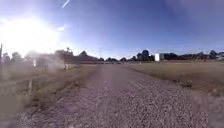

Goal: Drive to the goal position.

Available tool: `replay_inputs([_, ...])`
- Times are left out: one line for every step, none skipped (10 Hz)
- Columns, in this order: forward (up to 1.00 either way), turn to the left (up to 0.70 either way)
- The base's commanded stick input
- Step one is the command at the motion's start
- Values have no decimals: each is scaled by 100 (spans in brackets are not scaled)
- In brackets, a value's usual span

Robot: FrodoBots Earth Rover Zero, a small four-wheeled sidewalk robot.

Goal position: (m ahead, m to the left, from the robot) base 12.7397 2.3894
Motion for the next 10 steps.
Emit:
replay_inputs([50,0])
replay_inputs([50,0])
replay_inputs([50,0])
replay_inputs([50,0])
replay_inputs([50,0])
replay_inputs([50,0])
replay_inputs([50,0])
replay_inputs([50,0])
replay_inputs([50,0])
replay_inputs([50,0])
